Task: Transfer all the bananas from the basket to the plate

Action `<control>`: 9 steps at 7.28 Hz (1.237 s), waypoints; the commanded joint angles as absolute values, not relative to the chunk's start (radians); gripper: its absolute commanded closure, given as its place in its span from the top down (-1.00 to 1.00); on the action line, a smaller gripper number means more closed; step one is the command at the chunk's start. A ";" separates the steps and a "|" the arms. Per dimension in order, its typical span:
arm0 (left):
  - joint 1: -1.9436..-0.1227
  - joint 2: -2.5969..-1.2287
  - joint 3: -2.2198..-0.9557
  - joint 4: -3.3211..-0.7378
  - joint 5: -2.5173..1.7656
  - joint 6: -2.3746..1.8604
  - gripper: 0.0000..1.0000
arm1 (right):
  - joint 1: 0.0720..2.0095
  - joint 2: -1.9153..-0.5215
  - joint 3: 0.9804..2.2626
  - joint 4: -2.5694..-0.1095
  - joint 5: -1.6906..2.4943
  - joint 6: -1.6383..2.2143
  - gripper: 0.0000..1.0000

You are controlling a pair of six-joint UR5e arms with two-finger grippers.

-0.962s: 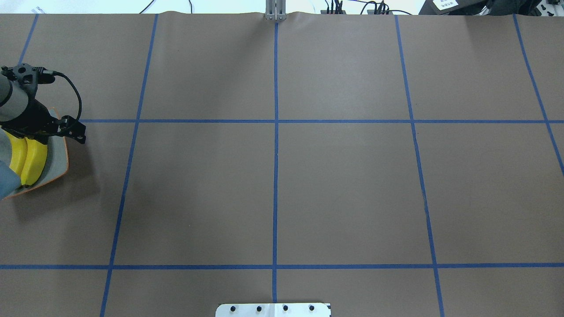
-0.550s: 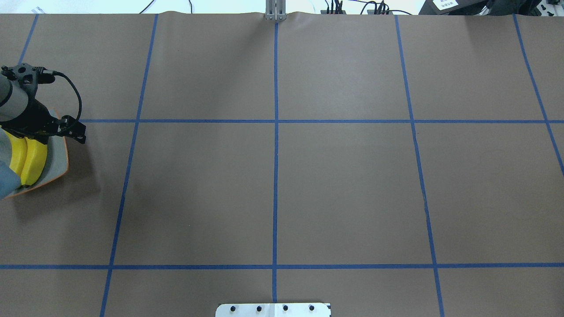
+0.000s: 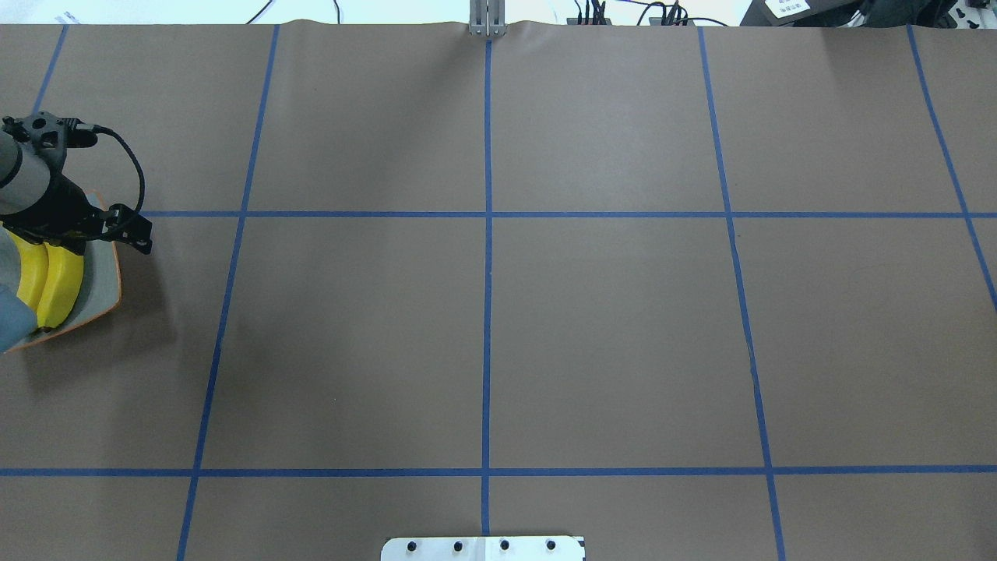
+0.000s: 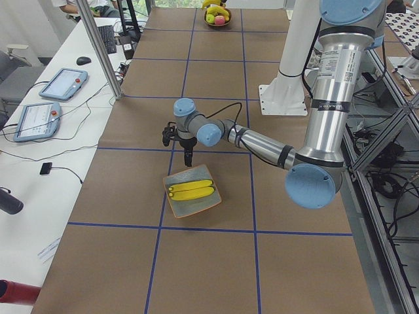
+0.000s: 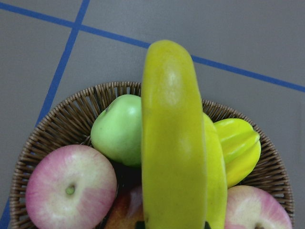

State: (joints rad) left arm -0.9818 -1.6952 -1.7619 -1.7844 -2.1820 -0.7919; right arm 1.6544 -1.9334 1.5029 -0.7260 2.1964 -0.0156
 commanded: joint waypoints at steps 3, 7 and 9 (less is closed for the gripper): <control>-0.982 -1.803 -1.753 -1.784 -2.192 -0.875 1.00 | 1.576 -1.772 1.551 -0.727 2.496 0.275 -1.00; -0.904 -1.988 -1.721 -1.792 -2.192 -1.092 1.00 | 1.322 -1.561 1.727 -0.719 2.533 0.755 -1.00; -0.875 -2.043 -1.721 -1.793 -2.192 -1.147 1.00 | 1.109 -1.469 1.776 -0.633 2.342 1.063 -1.00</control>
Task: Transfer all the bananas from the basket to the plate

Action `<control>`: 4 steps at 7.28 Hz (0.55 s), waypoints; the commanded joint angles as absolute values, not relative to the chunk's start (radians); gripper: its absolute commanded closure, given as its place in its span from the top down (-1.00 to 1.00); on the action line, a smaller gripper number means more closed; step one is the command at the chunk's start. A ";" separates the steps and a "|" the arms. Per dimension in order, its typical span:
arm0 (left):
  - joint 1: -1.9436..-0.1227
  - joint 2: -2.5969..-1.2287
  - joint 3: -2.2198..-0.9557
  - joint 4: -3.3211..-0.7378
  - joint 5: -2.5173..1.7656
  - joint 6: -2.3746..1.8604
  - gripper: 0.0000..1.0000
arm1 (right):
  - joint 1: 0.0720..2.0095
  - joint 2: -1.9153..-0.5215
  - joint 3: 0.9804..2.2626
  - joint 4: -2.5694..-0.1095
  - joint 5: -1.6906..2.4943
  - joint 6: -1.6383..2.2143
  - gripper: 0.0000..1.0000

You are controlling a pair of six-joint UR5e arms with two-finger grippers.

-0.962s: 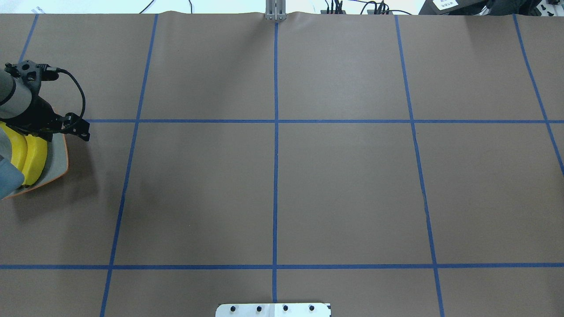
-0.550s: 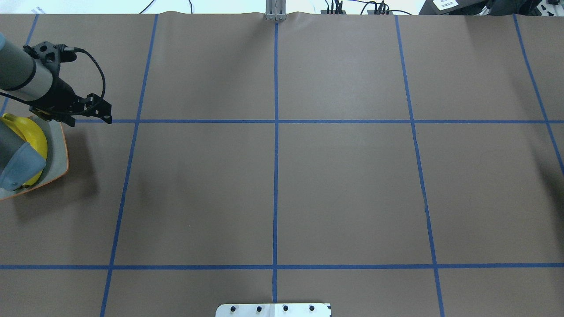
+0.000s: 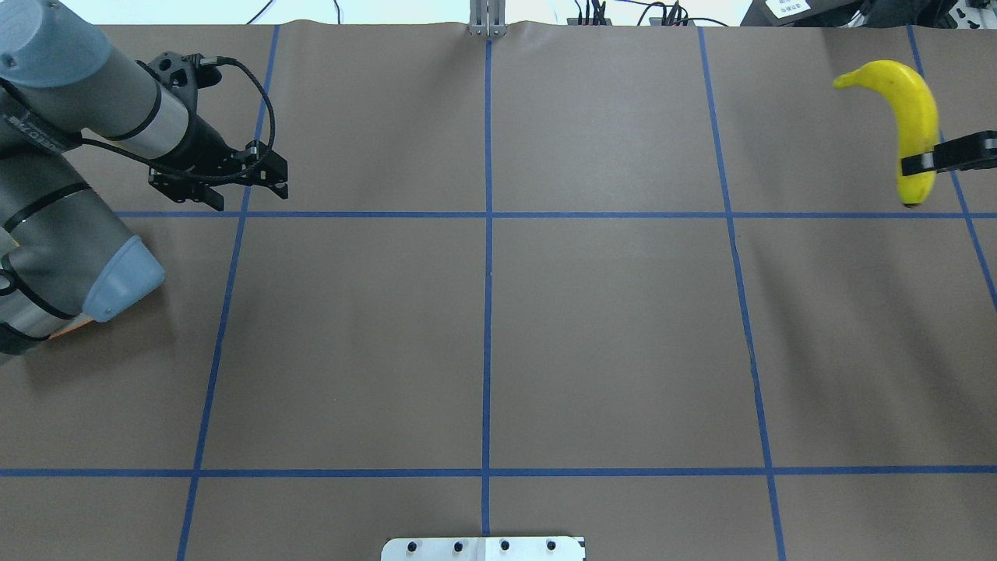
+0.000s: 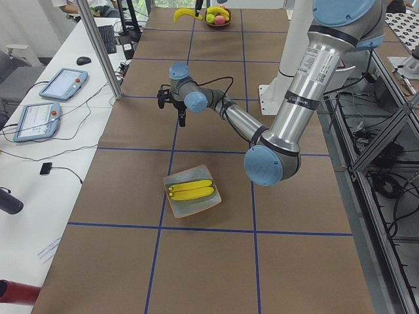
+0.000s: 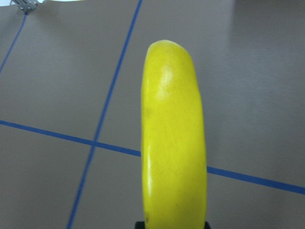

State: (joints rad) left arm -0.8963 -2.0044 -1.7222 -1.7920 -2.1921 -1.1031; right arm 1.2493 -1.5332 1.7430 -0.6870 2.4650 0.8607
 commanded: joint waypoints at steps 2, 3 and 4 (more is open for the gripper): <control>-0.829 -2.112 -1.720 -1.798 -2.191 -1.241 1.00 | 0.876 -1.415 1.792 -0.594 2.103 1.173 -1.00; -0.801 -2.140 -1.712 -1.819 -2.189 -1.293 1.00 | 0.818 -1.382 1.792 -0.592 2.058 1.195 -1.00; -0.787 -2.157 -1.688 -1.894 -2.189 -1.361 1.00 | 0.787 -1.361 1.796 -0.589 2.054 1.230 -1.00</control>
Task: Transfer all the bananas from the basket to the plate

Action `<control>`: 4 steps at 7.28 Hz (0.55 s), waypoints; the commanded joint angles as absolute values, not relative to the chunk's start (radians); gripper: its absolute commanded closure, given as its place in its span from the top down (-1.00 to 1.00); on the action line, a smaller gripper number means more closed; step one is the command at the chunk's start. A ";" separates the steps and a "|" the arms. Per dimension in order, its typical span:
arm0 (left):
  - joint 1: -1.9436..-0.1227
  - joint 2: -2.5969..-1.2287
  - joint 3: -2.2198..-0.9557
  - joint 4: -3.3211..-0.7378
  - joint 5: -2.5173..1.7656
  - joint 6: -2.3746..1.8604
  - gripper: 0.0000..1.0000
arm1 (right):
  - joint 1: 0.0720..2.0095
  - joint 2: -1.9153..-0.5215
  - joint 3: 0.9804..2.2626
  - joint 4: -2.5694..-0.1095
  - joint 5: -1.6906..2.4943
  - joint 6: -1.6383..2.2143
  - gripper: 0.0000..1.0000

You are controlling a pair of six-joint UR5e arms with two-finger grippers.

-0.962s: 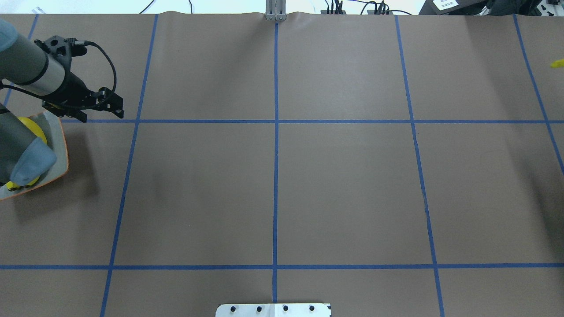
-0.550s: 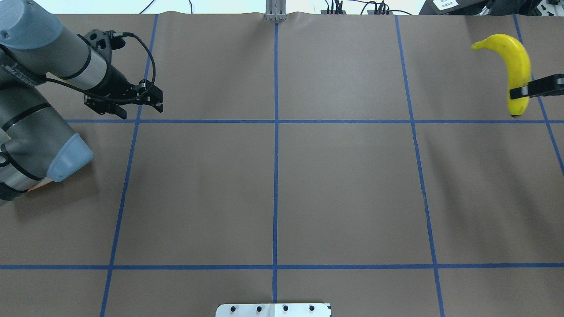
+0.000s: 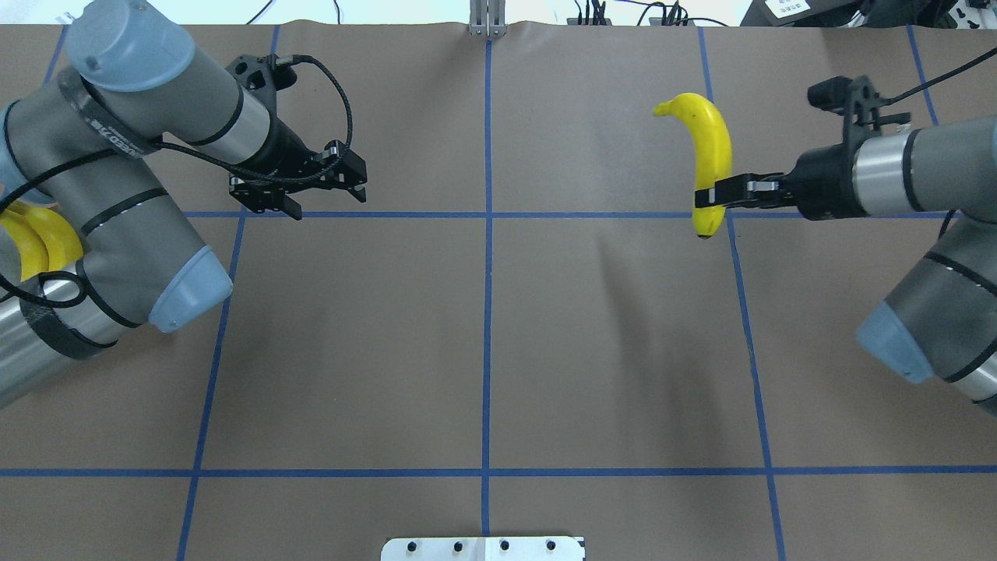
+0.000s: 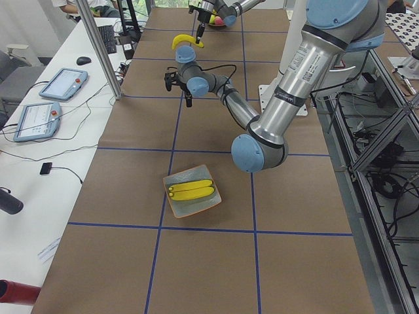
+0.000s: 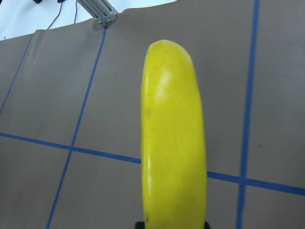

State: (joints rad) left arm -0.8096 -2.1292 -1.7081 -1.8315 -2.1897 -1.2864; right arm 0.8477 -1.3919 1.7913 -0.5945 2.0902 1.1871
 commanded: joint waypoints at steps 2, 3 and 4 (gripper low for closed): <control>-0.778 -2.157 -1.652 -2.047 -2.186 -1.443 1.00 | 0.720 -1.281 1.783 -0.586 2.054 1.386 -1.00; -0.778 -2.157 -1.652 -2.078 -2.184 -1.450 1.00 | 0.695 -1.263 1.779 -0.569 2.043 1.431 -1.00; -0.778 -2.163 -1.652 -2.115 -2.184 -1.475 1.00 | 0.681 -1.256 1.778 -0.568 2.031 1.442 -1.00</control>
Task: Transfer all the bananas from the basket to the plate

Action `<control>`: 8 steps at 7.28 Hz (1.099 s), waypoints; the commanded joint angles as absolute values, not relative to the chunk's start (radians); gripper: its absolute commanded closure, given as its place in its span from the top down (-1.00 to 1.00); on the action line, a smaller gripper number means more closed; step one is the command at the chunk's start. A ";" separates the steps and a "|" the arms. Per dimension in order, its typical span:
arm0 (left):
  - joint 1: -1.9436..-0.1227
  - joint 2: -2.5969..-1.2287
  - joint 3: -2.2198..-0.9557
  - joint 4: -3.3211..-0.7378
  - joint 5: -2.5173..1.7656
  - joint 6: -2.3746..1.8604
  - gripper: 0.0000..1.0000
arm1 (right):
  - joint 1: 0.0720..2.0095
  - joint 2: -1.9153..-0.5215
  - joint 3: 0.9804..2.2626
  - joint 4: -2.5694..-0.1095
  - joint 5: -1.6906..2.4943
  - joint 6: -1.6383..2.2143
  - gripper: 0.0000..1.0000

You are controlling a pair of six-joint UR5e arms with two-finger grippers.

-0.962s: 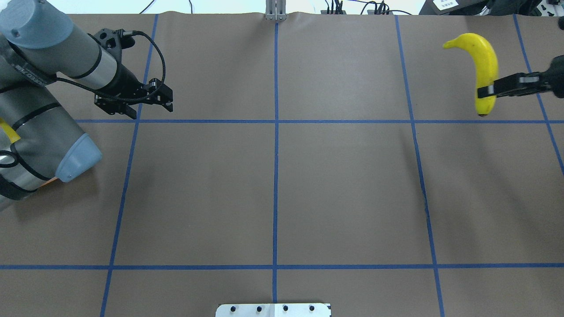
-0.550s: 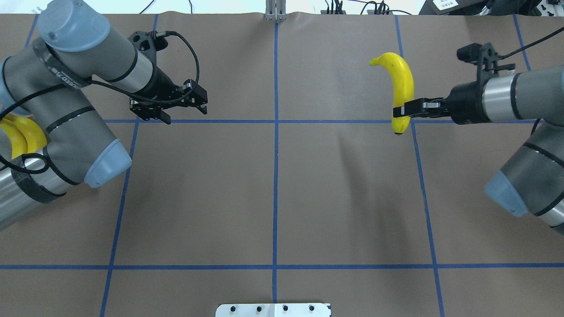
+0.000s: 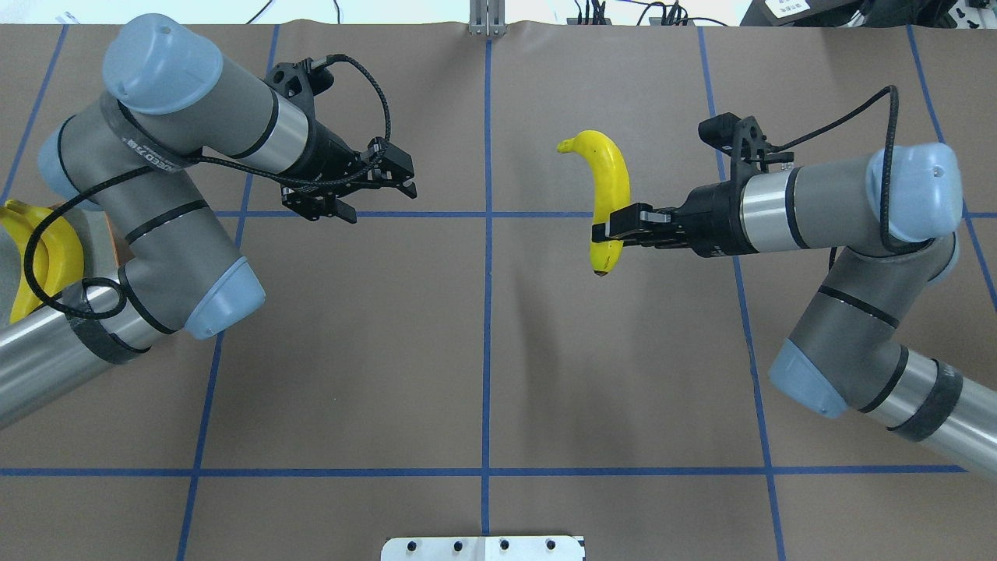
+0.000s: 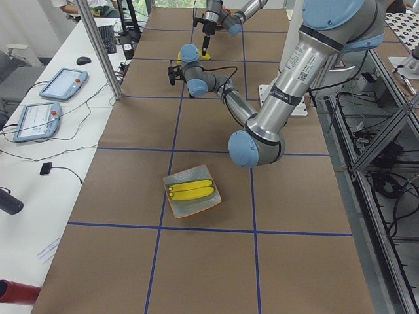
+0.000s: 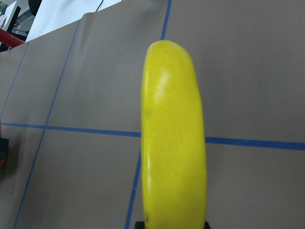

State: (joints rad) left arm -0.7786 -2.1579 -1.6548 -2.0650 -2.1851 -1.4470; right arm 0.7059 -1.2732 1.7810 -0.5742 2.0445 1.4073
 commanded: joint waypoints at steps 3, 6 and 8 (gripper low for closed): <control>-0.770 -2.195 -1.649 -2.141 -2.181 -1.523 1.00 | 0.617 -1.206 1.770 -0.568 1.977 1.498 -1.00; -0.770 -2.203 -1.649 -2.178 -2.181 -1.554 1.00 | 0.588 -1.189 1.770 -0.568 1.921 1.540 -1.00; -0.762 -2.238 -1.638 -2.189 -2.181 -1.620 1.00 | 0.517 -1.161 1.770 -0.566 1.838 1.540 -1.00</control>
